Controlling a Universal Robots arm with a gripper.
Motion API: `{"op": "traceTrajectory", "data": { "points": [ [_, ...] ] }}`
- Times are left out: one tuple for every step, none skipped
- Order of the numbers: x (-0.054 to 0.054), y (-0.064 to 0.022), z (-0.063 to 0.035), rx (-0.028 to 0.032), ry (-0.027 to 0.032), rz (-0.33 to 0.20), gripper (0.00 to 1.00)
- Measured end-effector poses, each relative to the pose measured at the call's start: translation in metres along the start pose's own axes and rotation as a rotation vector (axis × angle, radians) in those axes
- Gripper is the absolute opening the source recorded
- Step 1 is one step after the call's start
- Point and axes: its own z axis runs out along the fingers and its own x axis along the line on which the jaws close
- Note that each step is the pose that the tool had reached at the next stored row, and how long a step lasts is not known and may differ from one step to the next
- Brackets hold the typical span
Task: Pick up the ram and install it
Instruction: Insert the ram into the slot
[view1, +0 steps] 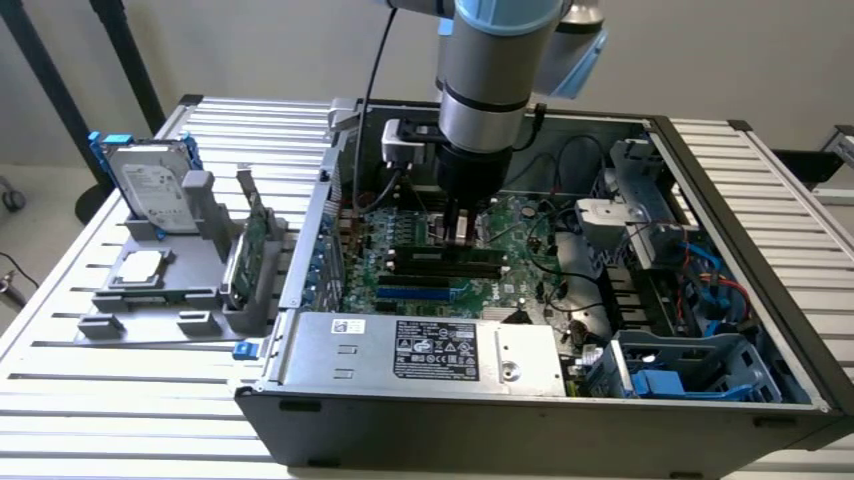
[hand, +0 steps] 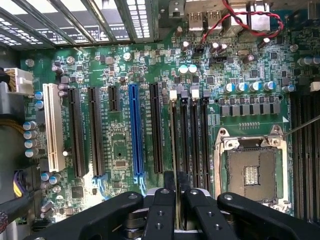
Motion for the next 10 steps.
{"op": "traceTrajectory", "data": {
  "points": [
    [-0.0003,0.0,0.0003,0.0,-0.0001,0.0,0.14],
    [-0.0006,0.0001,0.0005,0.0001,-0.0001,0.0,0.14],
    [-0.0011,0.0001,0.0007,0.0,-0.0001,0.0,0.14],
    [-0.0019,0.0002,0.001,0.0001,0.0002,0.0,0.14],
    [-0.0028,0.0002,0.0013,0.0002,0.0007,0.0,0.14],
    [-0.0035,0.0002,0.0017,0.0002,0.0016,0.0,0.14],
    [-0.0039,0.0002,0.0022,0.0004,0.0025,0.0,0.14],
    [-0.0041,0.0001,0.0027,0.0004,0.0041,0.0,0.14],
    [-0.0043,0.0,0.0034,0.0005,0.0055,0.0,0.14],
    [-0.0045,0.0,0.0044,0.0007,0.0071,0.0,0.14]
  ]
}}
